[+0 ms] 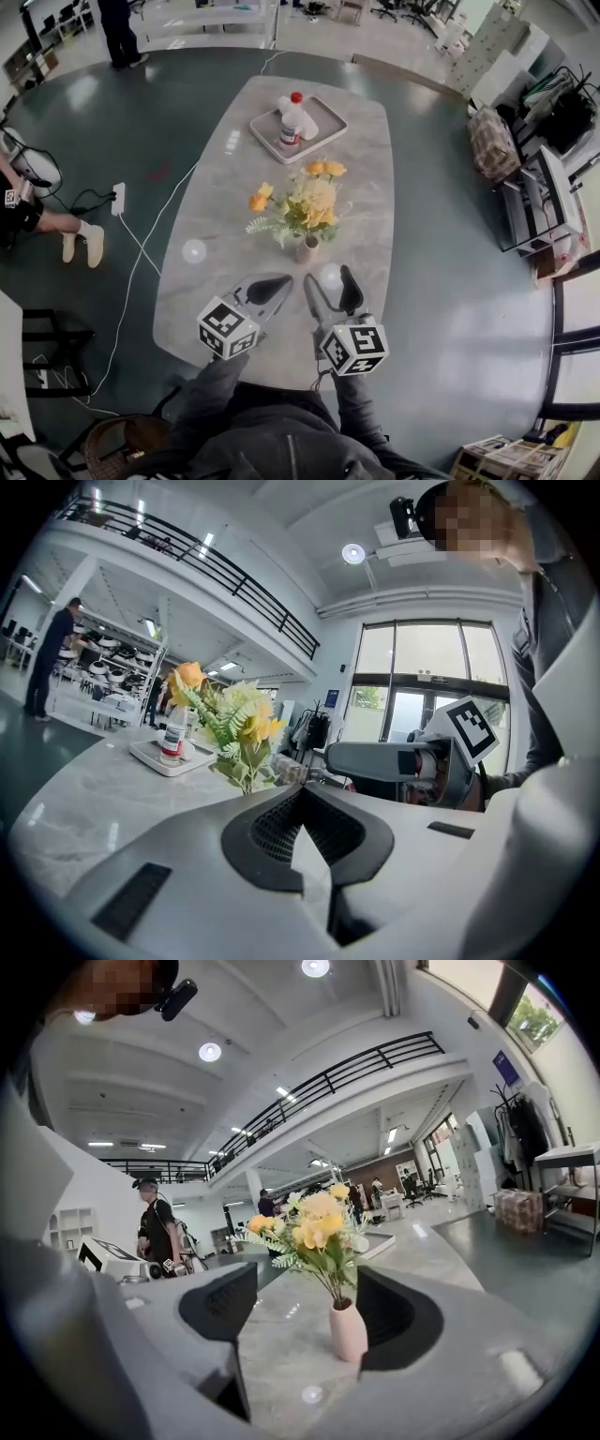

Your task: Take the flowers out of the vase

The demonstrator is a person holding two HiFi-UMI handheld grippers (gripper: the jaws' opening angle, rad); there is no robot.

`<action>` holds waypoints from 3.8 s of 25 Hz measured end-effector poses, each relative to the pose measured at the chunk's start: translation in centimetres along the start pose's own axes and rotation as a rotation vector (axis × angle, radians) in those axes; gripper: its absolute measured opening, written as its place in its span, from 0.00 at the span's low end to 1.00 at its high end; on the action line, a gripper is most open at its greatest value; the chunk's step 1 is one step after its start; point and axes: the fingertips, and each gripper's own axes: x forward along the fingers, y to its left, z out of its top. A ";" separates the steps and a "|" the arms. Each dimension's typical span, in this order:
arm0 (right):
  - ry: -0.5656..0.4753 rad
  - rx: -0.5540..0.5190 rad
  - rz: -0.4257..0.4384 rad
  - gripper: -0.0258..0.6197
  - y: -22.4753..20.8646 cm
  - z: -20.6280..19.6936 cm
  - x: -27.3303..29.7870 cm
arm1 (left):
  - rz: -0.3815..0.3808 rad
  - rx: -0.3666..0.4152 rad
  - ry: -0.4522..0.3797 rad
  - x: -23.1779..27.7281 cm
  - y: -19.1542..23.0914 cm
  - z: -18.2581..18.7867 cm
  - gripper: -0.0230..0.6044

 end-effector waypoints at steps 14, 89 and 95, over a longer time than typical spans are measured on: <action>0.096 -0.028 0.009 0.64 -2.1 -2.7 6.1 | 0.042 -0.077 0.034 2.6 6.3 -1.6 0.04; -0.046 -0.275 0.028 0.11 -1.4 1.2 10.1 | 0.052 -0.117 0.007 1.8 7.4 -1.0 0.04; -0.102 -0.273 0.036 0.11 -0.5 3.0 8.2 | 0.056 -0.095 -0.018 0.5 5.6 0.1 0.04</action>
